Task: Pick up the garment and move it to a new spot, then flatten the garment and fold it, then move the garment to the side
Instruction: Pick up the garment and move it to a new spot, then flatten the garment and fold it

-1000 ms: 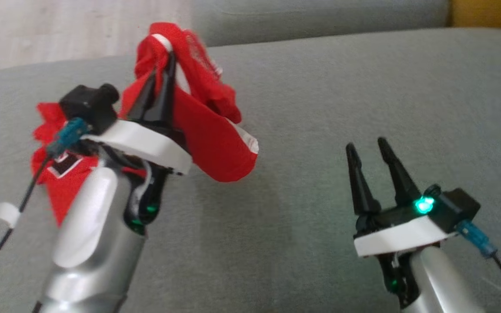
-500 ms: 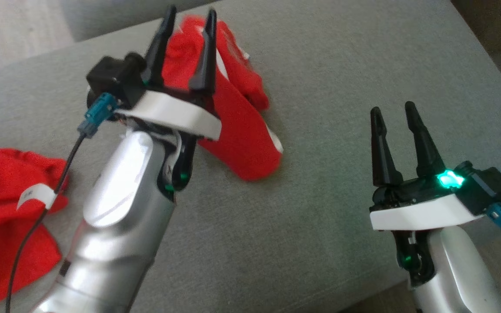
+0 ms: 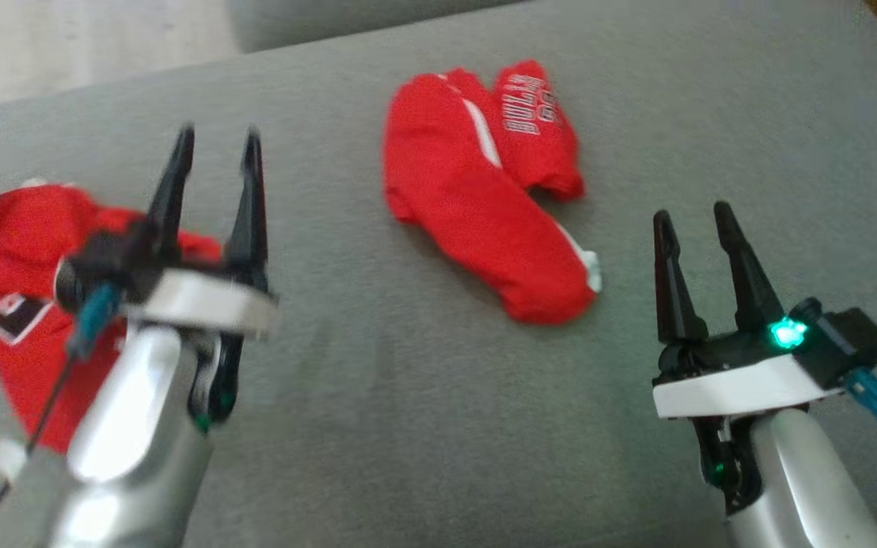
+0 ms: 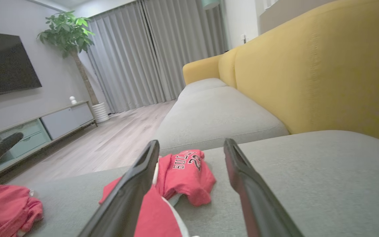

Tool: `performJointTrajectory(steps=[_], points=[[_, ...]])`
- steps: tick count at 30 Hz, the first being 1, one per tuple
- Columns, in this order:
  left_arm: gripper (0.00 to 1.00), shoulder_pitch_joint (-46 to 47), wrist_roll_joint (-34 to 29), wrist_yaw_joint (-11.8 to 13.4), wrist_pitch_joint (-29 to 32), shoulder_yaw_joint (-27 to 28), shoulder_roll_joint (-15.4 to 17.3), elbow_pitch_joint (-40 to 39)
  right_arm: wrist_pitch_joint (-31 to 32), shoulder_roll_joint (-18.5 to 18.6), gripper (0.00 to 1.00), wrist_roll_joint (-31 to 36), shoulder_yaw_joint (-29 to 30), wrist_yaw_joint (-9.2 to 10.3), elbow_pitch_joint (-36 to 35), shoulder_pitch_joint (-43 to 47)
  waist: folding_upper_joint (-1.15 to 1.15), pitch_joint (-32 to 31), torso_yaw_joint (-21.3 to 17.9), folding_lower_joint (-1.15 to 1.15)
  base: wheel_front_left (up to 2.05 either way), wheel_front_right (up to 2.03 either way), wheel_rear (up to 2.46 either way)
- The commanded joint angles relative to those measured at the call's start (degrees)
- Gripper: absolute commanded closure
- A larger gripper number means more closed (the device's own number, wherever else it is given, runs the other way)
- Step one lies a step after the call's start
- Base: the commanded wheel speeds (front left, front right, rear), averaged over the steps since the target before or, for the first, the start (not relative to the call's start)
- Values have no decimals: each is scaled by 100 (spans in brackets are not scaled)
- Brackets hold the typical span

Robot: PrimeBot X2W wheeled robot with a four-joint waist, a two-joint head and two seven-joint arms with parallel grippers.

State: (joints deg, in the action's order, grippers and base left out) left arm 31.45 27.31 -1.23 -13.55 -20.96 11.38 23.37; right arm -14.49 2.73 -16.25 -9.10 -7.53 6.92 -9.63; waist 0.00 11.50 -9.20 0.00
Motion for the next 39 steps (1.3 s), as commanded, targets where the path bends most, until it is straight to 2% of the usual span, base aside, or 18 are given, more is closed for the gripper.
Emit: performJointTrajectory(steps=[1,3,4,11,17,24,28,31,32,33,39], points=[[0,-43,-91,-16,-72,155,197,-246,-51,15,0,67,-102,4,-127,-9,0,-272,448,0,0,0,0],[0,-376,-297,19,-106,100,368,-362,-51,15,0,143,-69,4,3,46,0,-371,650,0,0,0,0],[0,-735,-478,121,-127,72,461,-466,-51,15,0,192,-38,4,153,103,0,-466,826,0,0,0,0],[0,-1827,-473,400,-142,325,110,-1074,-51,15,0,244,31,4,895,208,0,-662,1192,0,0,0,0],[0,-2012,-623,334,-143,420,-94,-1310,-51,15,0,309,223,4,1595,-135,0,-597,1368,0,0,0,0],[0,-1887,-785,216,-144,420,-196,-1305,59,15,0,280,415,4,2735,-958,0,-330,1492,0,0,0,0],[0,-1806,-854,146,-144,382,-292,-1250,137,15,0,273,365,4,3396,-1410,0,-200,1580,0,0,0,0],[0,-1751,-900,97,-144,386,-347,-1213,277,15,0,255,117,4,3841,-1639,0,-137,1621,0,0,0,0],[0,-1741,-912,86,-144,394,-361,-1203,322,15,45,207,-12,4,3950,-1693,0,-126,1626,0,0,0,0],[0,-1732,-924,78,-144,407,-374,-1195,328,15,100,153,-132,4,4028,-1745,0,-120,1623,0,0,0,0],[0,-1741,-973,65,-144,517,-407,-1159,128,15,100,255,-485,4,4185,-1887,0,-191,1494,0,0,0,0]])
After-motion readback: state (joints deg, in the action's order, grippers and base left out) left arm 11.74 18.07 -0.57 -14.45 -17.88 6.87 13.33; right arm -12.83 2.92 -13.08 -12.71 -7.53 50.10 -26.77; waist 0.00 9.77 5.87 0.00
